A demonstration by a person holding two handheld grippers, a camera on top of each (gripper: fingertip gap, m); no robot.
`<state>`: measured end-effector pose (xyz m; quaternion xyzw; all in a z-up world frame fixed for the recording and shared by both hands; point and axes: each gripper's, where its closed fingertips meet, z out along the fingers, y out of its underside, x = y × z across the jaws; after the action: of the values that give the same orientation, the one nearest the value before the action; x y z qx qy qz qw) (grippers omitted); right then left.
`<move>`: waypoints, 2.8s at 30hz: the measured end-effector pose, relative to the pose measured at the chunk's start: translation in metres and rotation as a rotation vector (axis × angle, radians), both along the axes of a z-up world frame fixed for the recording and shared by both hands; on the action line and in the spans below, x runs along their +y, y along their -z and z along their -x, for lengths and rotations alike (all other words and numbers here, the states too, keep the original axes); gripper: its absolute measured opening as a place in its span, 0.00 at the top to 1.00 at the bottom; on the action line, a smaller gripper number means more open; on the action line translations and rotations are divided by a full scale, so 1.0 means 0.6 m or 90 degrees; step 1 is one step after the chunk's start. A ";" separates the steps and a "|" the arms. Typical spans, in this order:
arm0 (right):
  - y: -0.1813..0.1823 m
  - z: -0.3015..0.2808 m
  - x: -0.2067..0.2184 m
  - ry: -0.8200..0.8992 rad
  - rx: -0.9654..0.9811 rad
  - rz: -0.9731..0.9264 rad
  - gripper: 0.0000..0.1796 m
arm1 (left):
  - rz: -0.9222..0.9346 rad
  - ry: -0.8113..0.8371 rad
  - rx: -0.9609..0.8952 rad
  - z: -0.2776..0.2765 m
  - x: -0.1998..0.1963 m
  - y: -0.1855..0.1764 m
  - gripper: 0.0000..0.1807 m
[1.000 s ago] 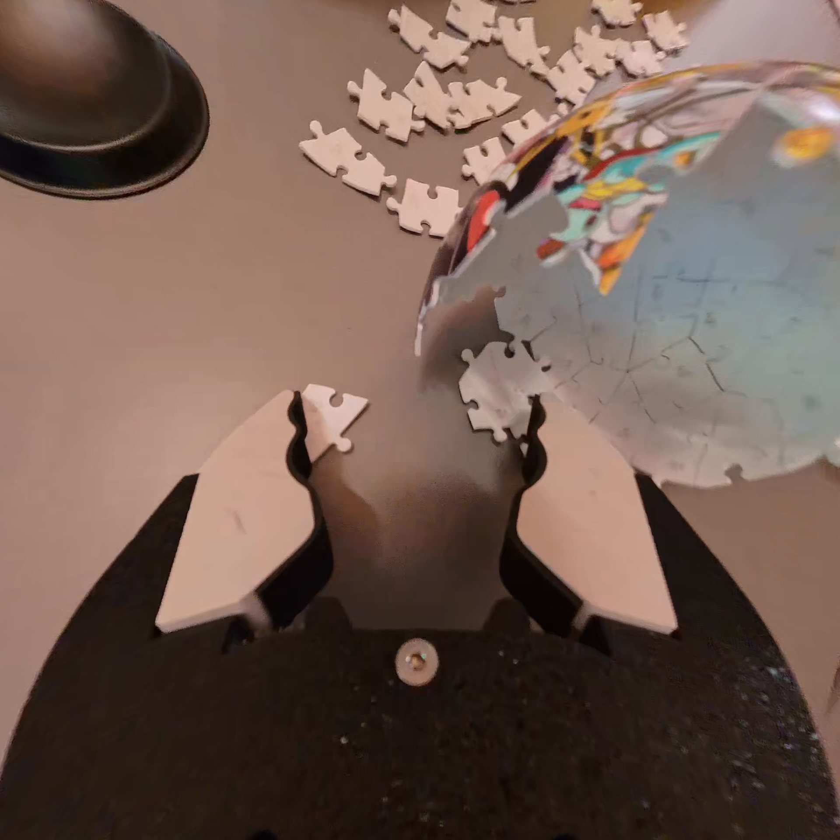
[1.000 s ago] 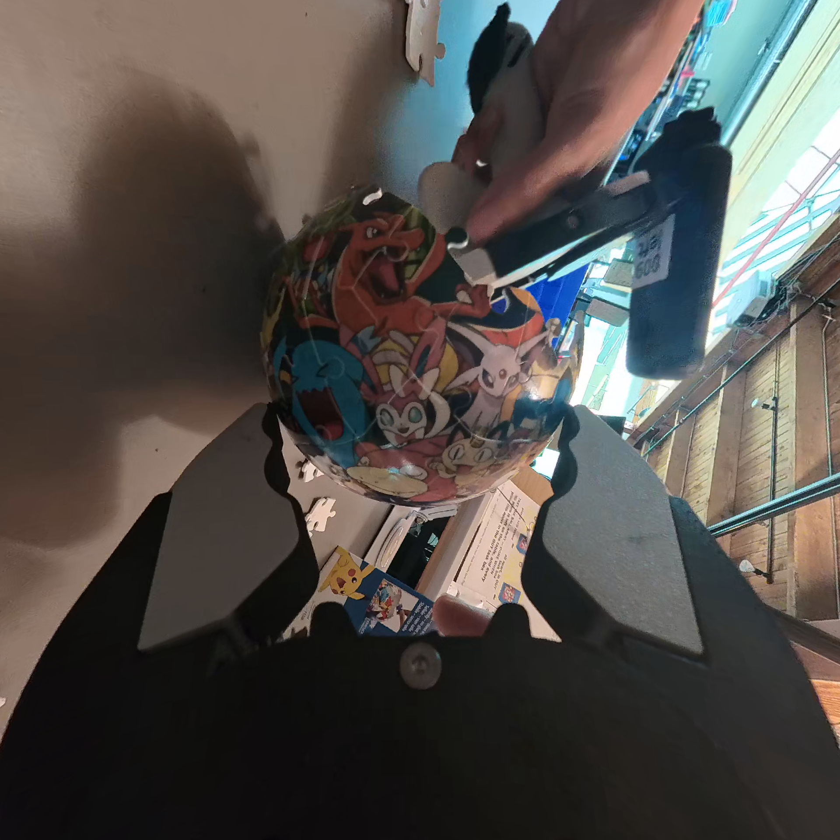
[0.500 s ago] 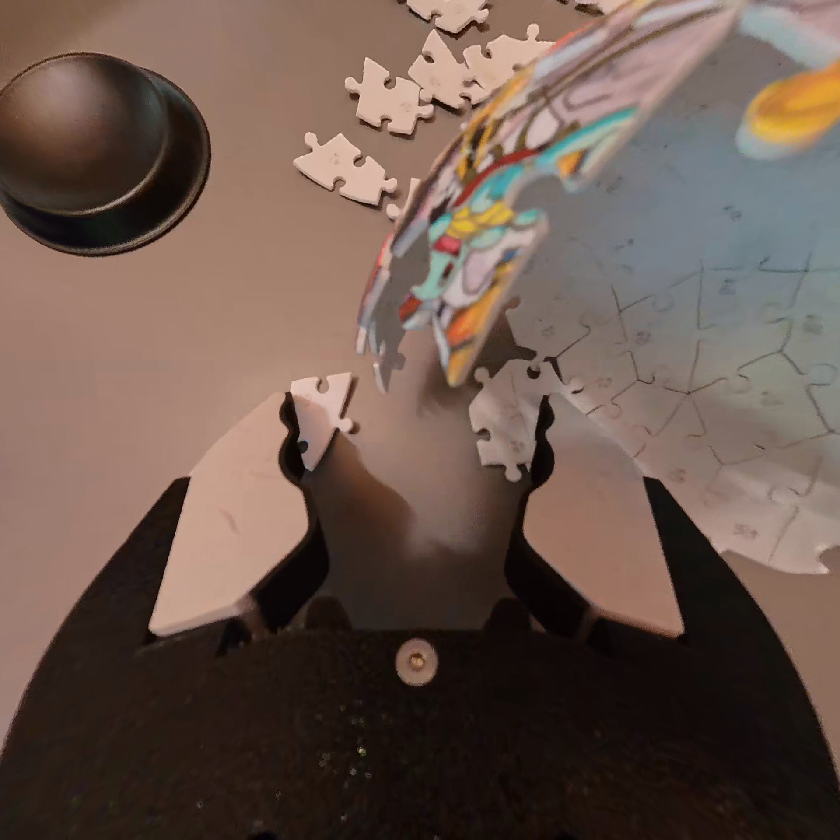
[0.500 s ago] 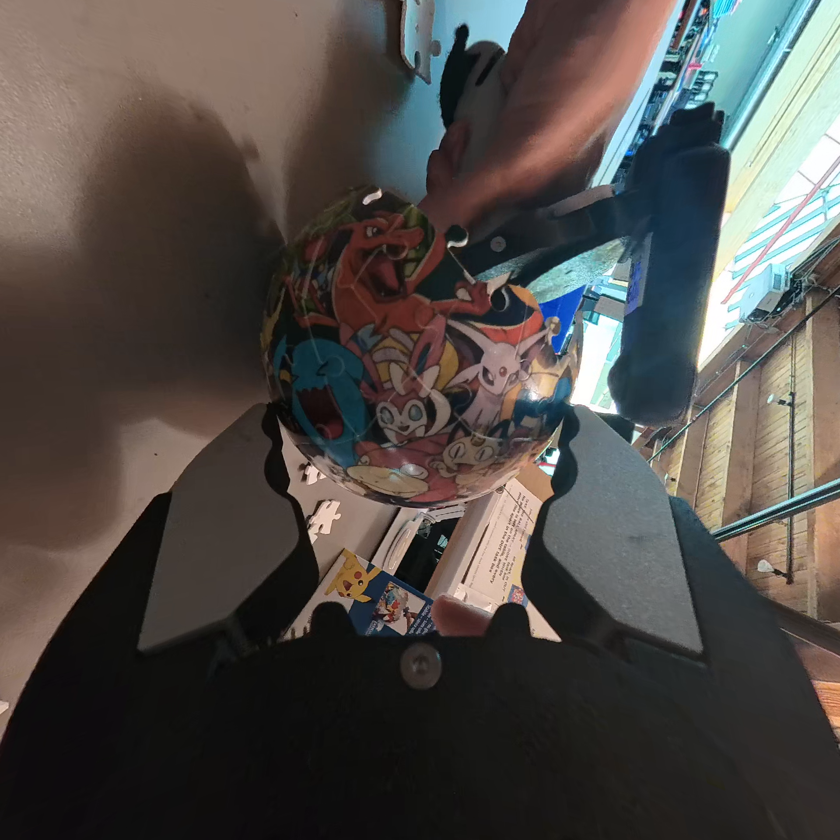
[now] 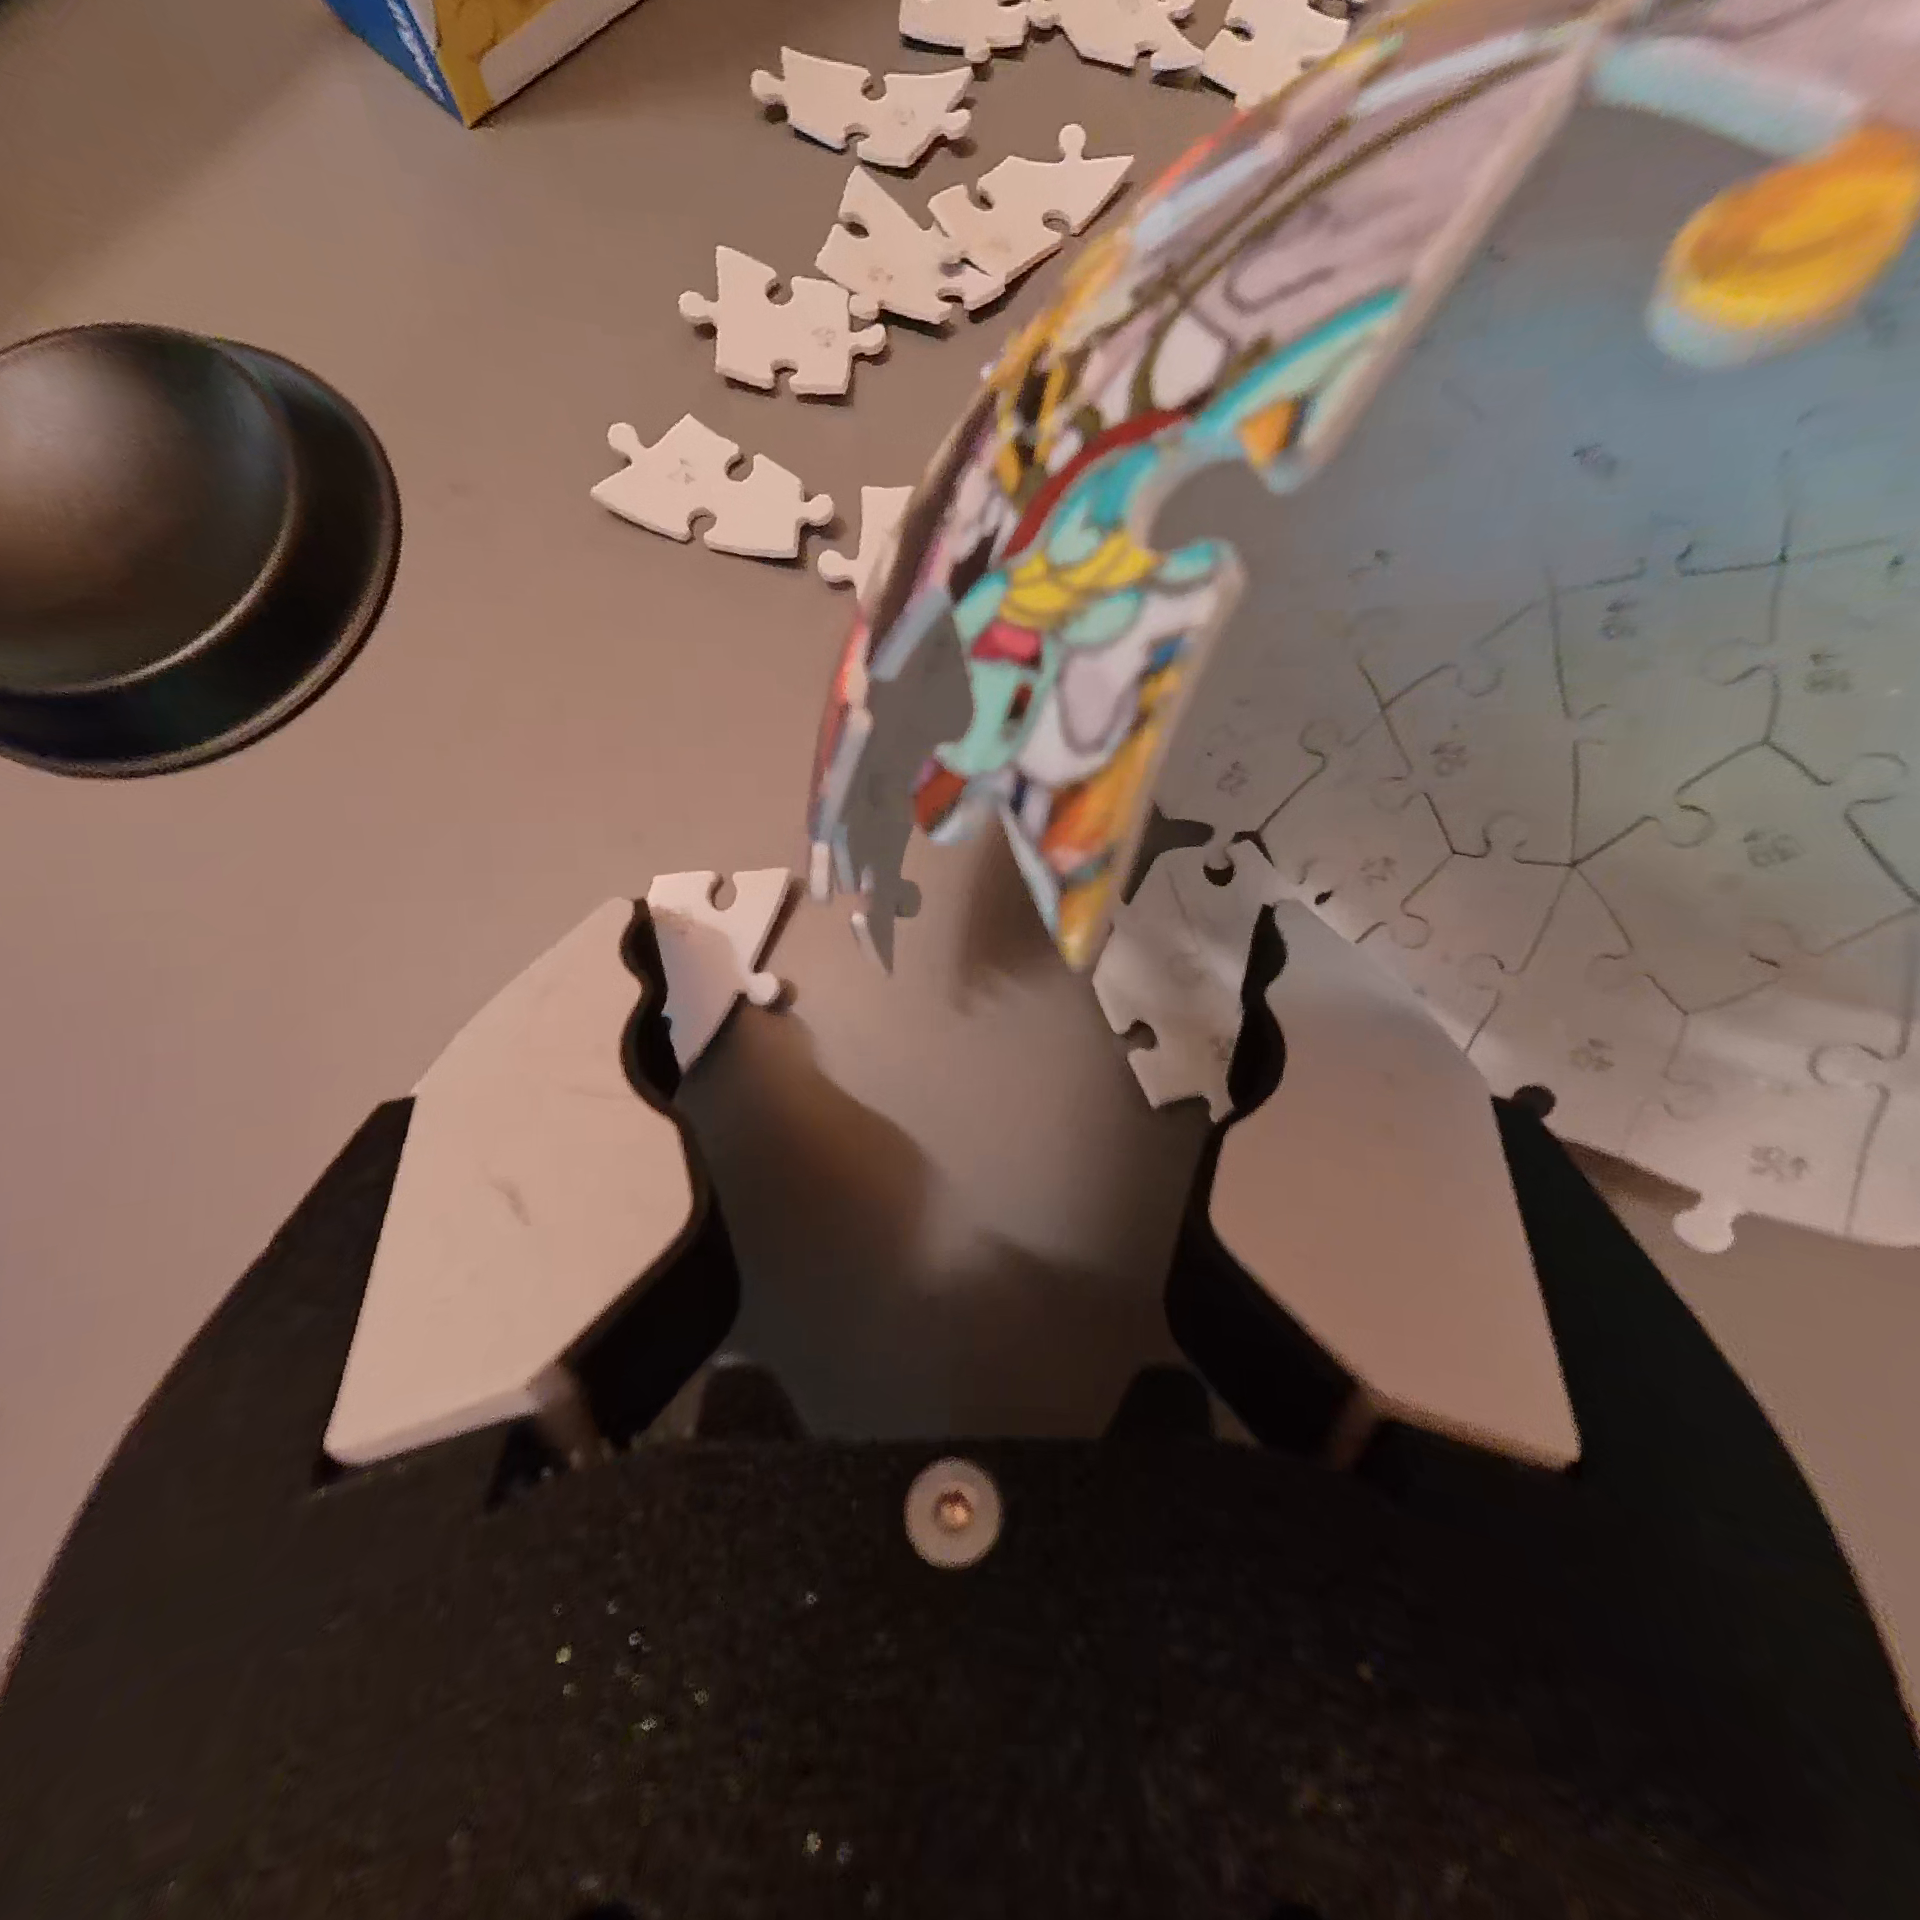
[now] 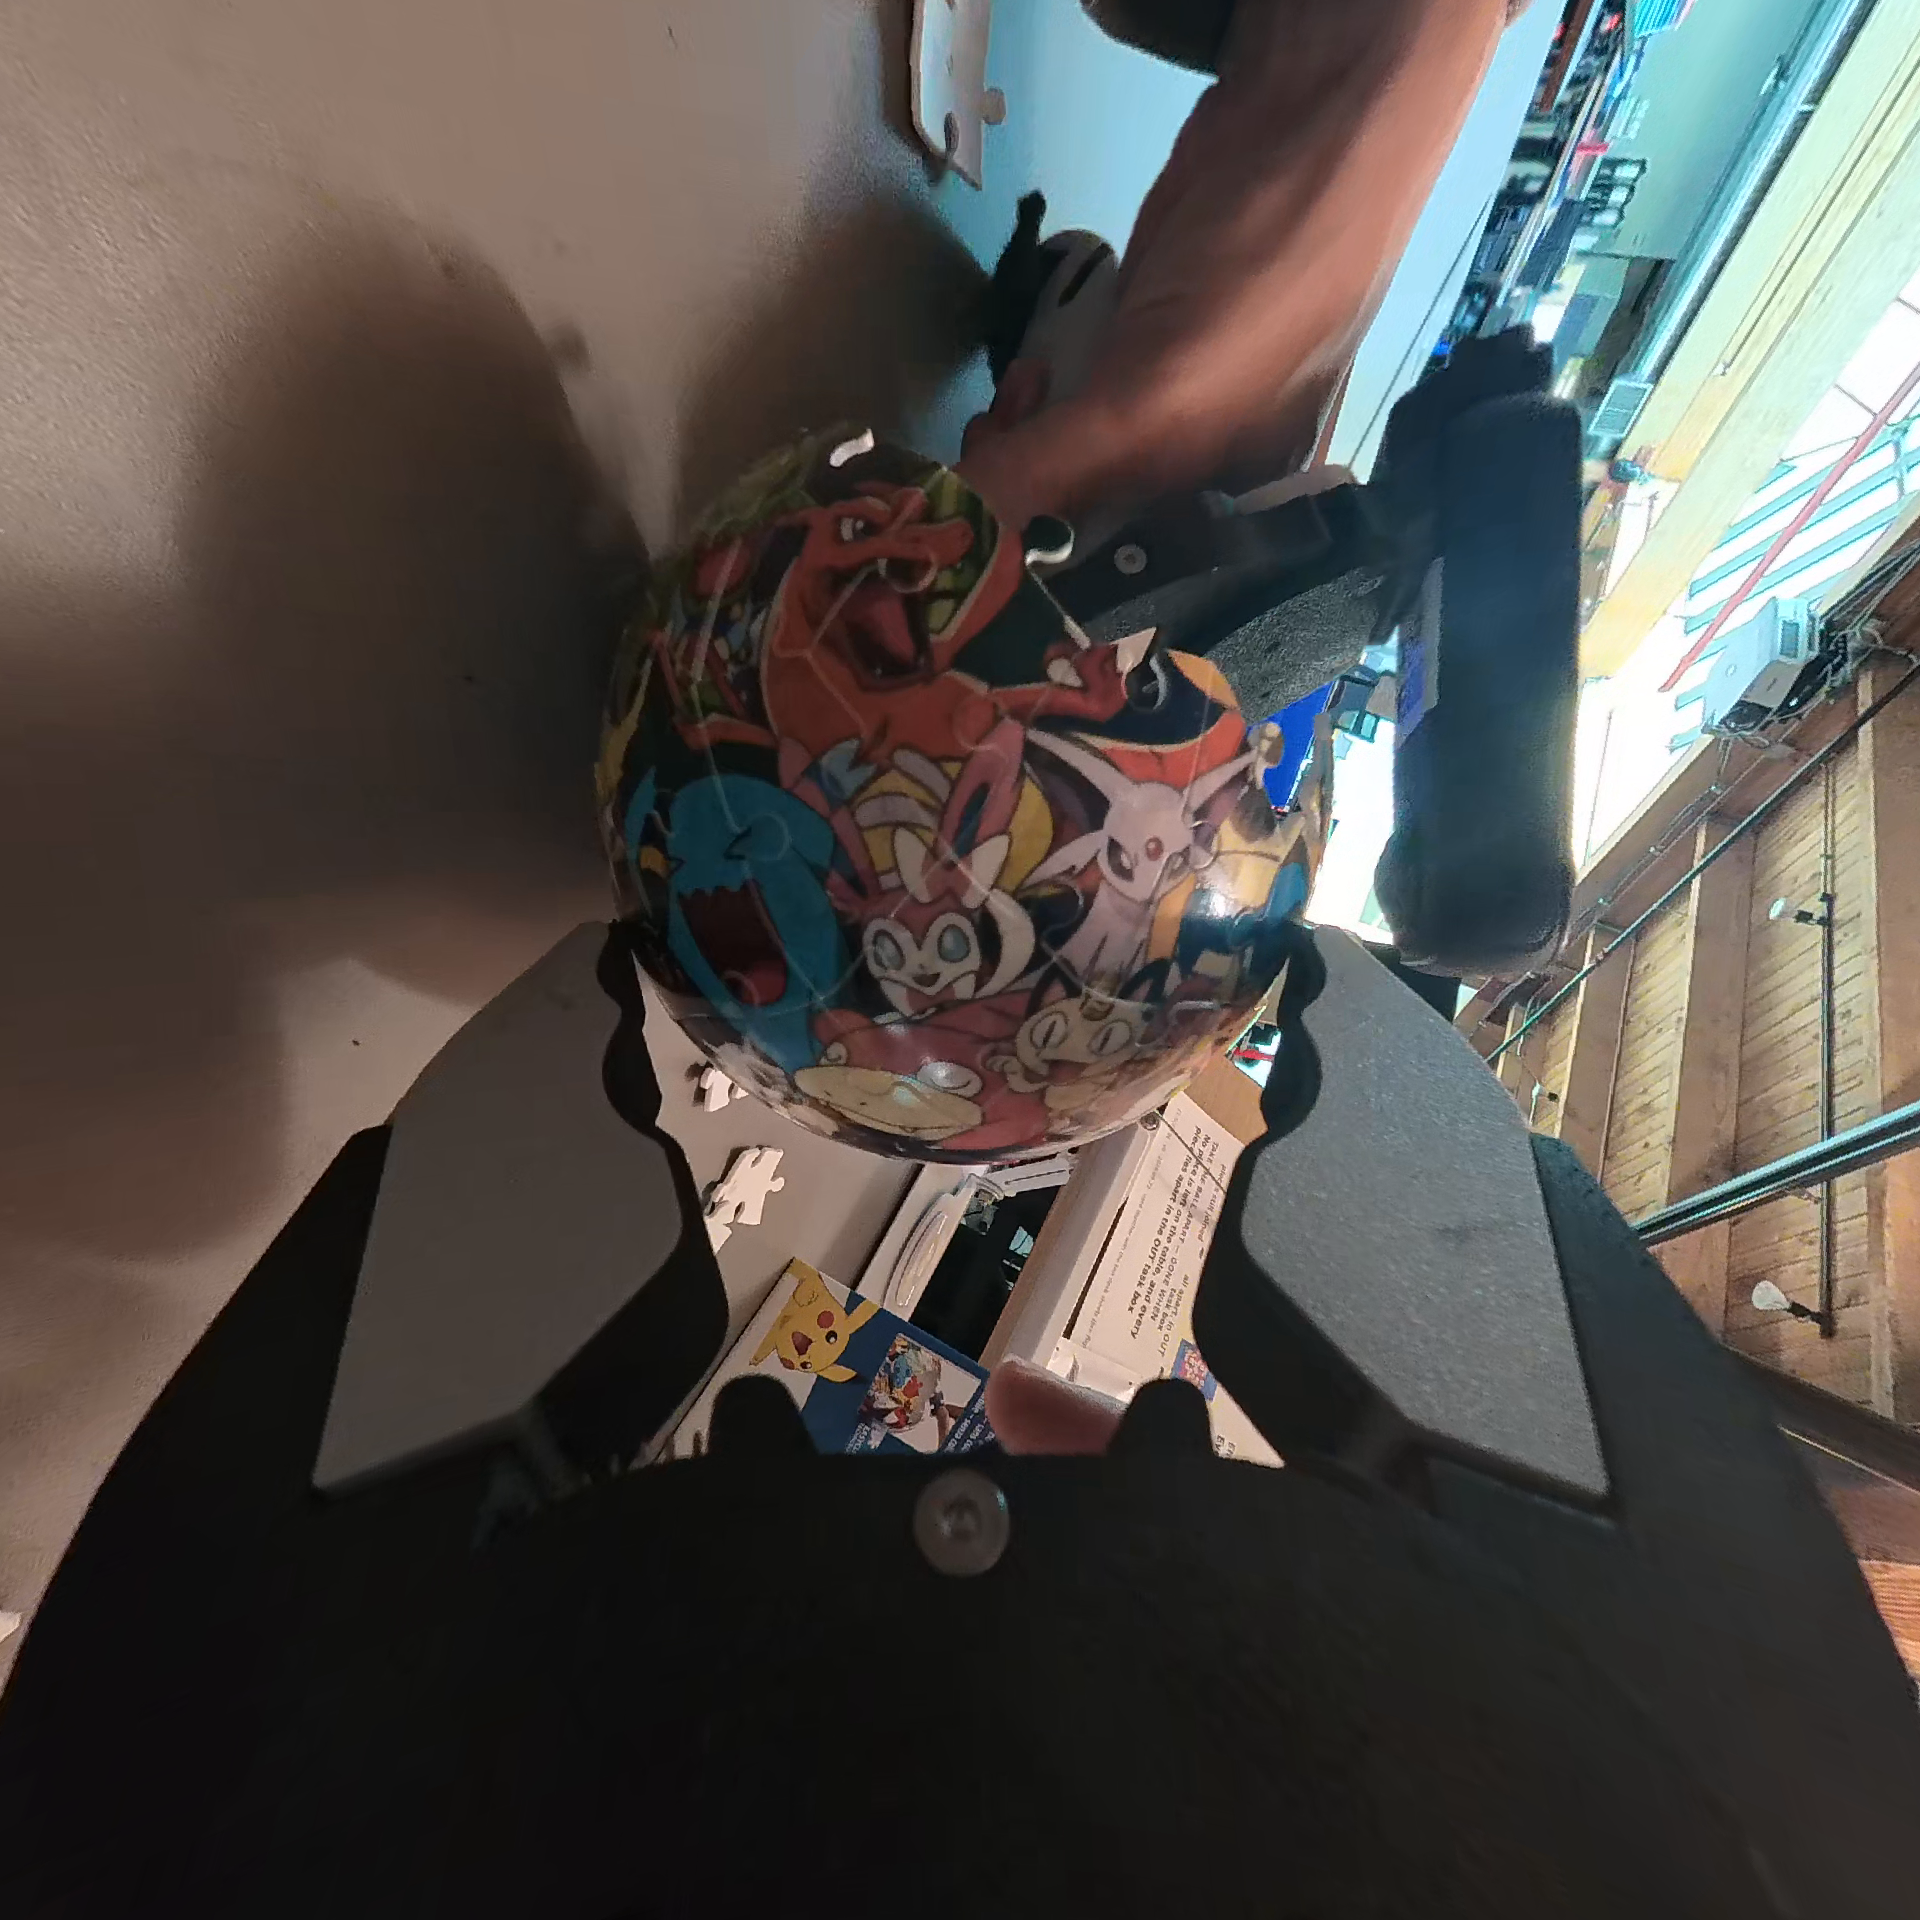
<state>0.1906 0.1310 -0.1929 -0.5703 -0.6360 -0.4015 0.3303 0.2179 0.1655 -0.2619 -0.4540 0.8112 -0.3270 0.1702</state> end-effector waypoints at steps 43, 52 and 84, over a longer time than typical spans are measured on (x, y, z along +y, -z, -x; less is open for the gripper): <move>-0.002 -0.006 0.000 0.006 -0.001 -0.004 0.36 | 0.086 -0.011 0.084 0.056 -0.027 -0.013 0.80; -0.002 -0.006 0.002 0.007 0.002 -0.005 0.35 | 0.070 -0.072 0.052 0.025 -0.010 -0.010 0.60; 0.000 -0.004 0.004 0.013 0.021 -0.010 0.34 | -0.039 0.021 -0.038 -0.002 -0.007 -0.009 0.44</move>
<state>0.1932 0.1334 -0.1929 -0.5809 -0.6212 -0.4004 0.3412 0.2193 0.1616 -0.2567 -0.4250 0.8227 -0.3182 0.2030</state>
